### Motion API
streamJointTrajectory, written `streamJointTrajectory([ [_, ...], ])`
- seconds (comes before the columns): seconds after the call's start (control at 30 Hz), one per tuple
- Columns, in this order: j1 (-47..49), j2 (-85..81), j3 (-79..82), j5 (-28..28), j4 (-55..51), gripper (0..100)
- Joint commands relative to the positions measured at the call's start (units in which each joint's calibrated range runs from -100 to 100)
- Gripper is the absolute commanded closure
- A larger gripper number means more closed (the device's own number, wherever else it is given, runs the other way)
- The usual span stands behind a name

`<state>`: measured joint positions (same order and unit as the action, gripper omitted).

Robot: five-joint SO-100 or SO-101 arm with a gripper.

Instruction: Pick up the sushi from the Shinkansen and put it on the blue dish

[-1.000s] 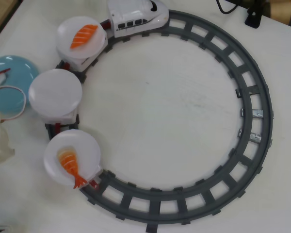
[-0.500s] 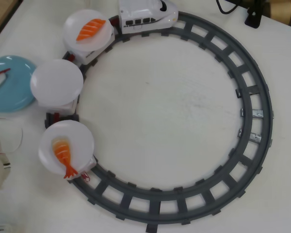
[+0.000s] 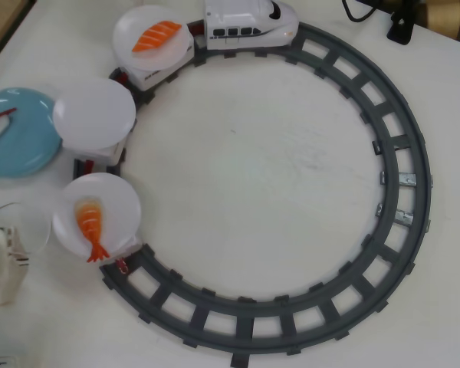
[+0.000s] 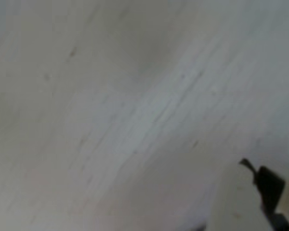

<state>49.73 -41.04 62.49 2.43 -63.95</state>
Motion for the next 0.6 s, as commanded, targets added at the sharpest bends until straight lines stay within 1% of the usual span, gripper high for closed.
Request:
streamJointTrajectory([
  [0.0,-0.44,-7.28,2.52,-0.55,0.55,97],
  [0.17,-0.44,-20.72,9.02,-0.03,0.3,97],
  [0.33,-0.44,-30.26,15.42,0.03,0.13,97],
  [0.57,-0.44,-37.31,23.35,0.03,0.04,97],
])
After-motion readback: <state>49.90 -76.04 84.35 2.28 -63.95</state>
